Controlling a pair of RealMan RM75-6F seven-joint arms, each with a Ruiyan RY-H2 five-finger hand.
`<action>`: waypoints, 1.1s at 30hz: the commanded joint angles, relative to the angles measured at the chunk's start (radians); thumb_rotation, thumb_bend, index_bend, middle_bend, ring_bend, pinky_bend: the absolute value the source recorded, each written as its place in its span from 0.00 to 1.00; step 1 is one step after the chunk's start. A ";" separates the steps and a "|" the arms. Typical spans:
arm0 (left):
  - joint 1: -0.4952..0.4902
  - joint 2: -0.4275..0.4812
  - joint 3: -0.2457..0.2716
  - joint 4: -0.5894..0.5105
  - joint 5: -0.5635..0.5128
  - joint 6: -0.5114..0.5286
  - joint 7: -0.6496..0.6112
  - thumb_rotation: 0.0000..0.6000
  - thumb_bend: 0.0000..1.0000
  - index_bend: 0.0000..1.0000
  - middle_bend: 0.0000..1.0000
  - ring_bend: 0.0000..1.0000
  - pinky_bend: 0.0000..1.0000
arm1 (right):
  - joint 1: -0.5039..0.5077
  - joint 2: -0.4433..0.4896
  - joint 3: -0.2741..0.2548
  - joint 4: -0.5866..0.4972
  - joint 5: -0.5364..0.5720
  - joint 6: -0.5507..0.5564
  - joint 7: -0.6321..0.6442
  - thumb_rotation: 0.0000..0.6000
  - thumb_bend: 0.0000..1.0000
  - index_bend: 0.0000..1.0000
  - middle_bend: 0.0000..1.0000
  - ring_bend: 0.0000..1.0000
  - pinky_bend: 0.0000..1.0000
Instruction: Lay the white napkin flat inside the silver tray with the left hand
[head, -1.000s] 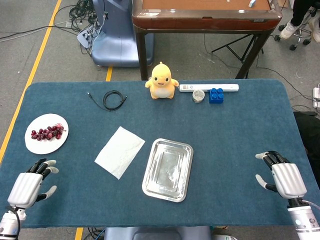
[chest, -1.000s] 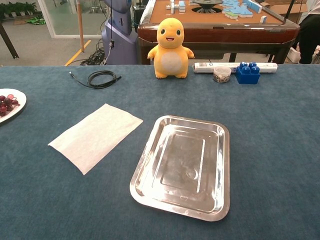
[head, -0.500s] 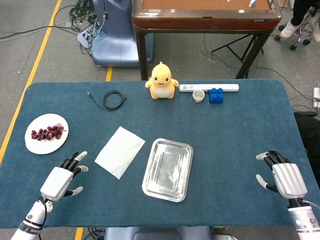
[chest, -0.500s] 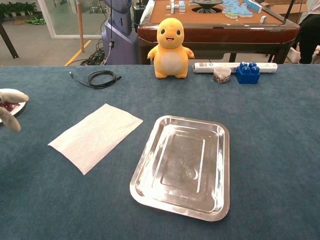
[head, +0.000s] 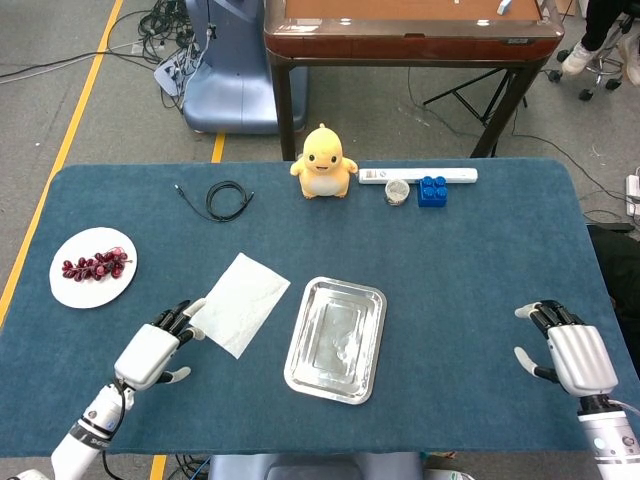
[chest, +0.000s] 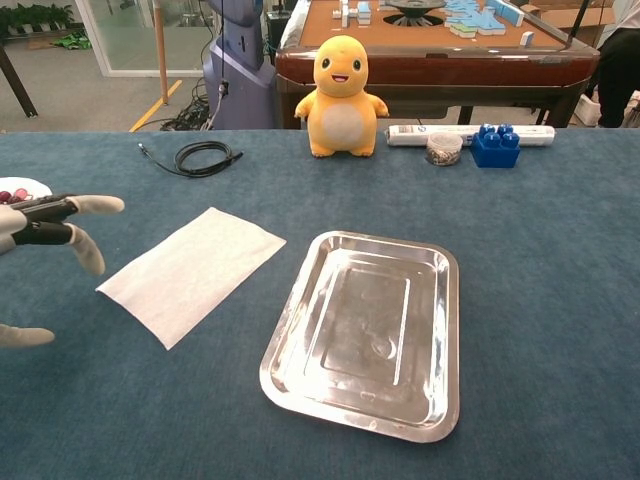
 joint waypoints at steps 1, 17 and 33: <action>-0.017 -0.019 0.000 0.012 0.006 -0.009 0.002 1.00 0.13 0.41 0.04 0.00 0.18 | -0.002 0.004 0.002 -0.002 0.001 0.004 0.004 1.00 0.28 0.33 0.32 0.20 0.38; -0.073 -0.089 -0.016 -0.010 -0.072 -0.094 0.072 1.00 0.27 0.43 0.04 0.00 0.18 | -0.010 0.025 0.011 -0.008 0.003 0.024 0.037 1.00 0.28 0.33 0.32 0.20 0.38; -0.090 -0.126 -0.053 -0.029 -0.235 -0.167 0.218 1.00 0.29 0.43 0.01 0.00 0.18 | -0.012 0.031 0.014 -0.010 0.006 0.026 0.045 1.00 0.28 0.33 0.32 0.20 0.38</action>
